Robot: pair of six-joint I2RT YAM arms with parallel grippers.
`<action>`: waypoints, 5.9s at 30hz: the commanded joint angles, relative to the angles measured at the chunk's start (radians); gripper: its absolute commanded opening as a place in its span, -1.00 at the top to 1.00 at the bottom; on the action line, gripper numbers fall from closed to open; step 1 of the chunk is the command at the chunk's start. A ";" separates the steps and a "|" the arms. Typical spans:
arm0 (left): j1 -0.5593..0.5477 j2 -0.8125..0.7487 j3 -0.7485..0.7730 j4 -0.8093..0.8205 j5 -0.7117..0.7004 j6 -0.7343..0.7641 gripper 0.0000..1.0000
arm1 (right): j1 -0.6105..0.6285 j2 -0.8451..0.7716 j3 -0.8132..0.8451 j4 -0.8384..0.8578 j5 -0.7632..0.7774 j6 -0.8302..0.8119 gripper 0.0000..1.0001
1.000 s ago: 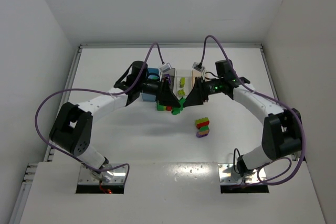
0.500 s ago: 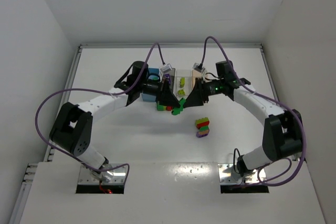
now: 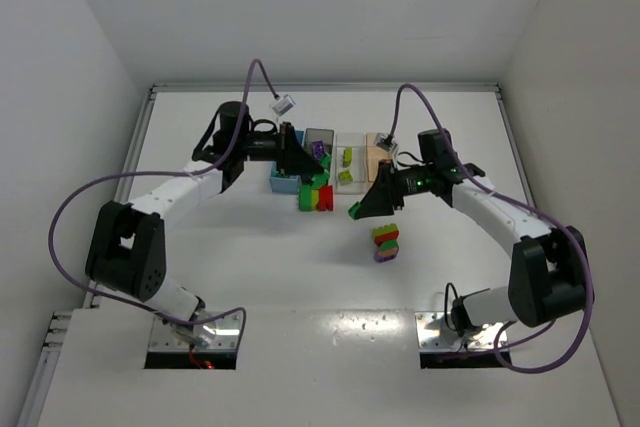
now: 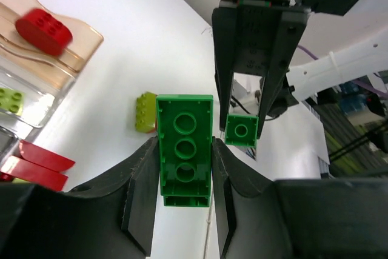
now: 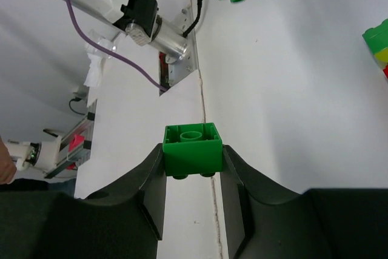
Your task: Sort the legos into containers by color
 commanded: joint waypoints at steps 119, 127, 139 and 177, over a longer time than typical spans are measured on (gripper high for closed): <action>0.408 -0.259 -0.135 -0.005 -0.245 -0.032 0.84 | 0.254 0.432 0.346 0.703 0.144 0.455 1.00; 0.232 -0.106 0.031 -0.287 -0.685 0.197 0.76 | 0.185 0.357 0.422 0.275 0.537 0.147 1.00; 0.114 0.224 0.244 -0.359 -0.770 0.237 0.65 | 0.132 0.334 0.413 0.241 0.620 0.138 1.00; 0.470 -0.153 0.174 -0.465 -0.569 0.185 -1.00 | 0.290 0.918 1.047 0.182 0.855 0.205 0.89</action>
